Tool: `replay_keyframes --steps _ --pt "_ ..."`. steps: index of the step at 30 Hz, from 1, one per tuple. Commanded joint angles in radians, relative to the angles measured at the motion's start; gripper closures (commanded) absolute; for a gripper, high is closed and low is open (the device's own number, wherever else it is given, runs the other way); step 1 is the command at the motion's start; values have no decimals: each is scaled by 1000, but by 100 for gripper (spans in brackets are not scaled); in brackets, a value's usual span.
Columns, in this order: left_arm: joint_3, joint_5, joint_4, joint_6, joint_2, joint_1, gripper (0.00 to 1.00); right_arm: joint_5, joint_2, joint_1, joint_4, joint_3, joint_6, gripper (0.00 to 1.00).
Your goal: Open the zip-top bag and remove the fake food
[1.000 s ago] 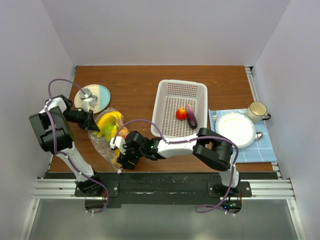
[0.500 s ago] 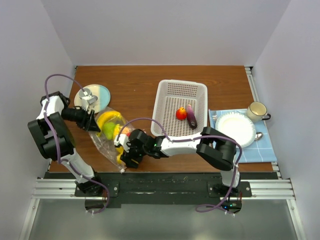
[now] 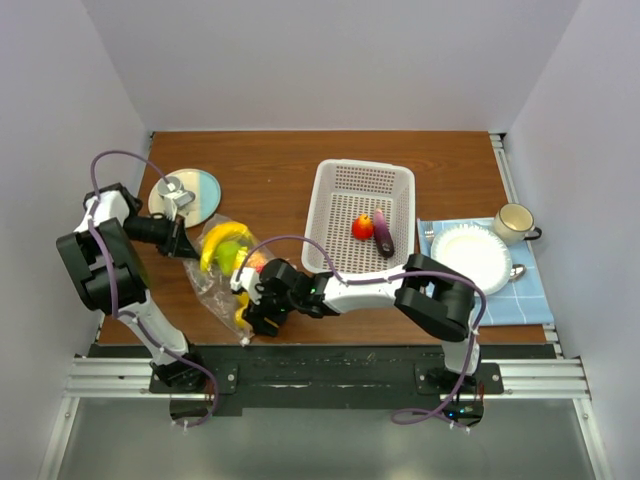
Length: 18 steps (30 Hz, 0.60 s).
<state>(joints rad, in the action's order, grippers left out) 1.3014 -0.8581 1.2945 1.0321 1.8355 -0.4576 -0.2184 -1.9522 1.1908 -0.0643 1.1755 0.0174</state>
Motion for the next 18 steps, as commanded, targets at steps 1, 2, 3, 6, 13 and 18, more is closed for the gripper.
replay_keyframes --steps 1,2,3,6,13,18 --pt "53 -6 22 -1 -44 -3 100 82 59 -7 124 -42 0 50" --pt "56 7 14 -7 -51 -4 100 96 109 -13 144 -49 0 51" --pt "59 48 2 -20 -70 -4 100 109 140 -20 155 -68 0 51" --pt "44 140 -75 -64 -140 -7 100 155 269 -65 199 -106 -2 52" --pt "88 212 -42 -64 -223 30 100 303 483 -206 247 -131 -10 52" --pt "131 163 22 -82 -292 134 100 547 469 -312 208 -87 -73 58"
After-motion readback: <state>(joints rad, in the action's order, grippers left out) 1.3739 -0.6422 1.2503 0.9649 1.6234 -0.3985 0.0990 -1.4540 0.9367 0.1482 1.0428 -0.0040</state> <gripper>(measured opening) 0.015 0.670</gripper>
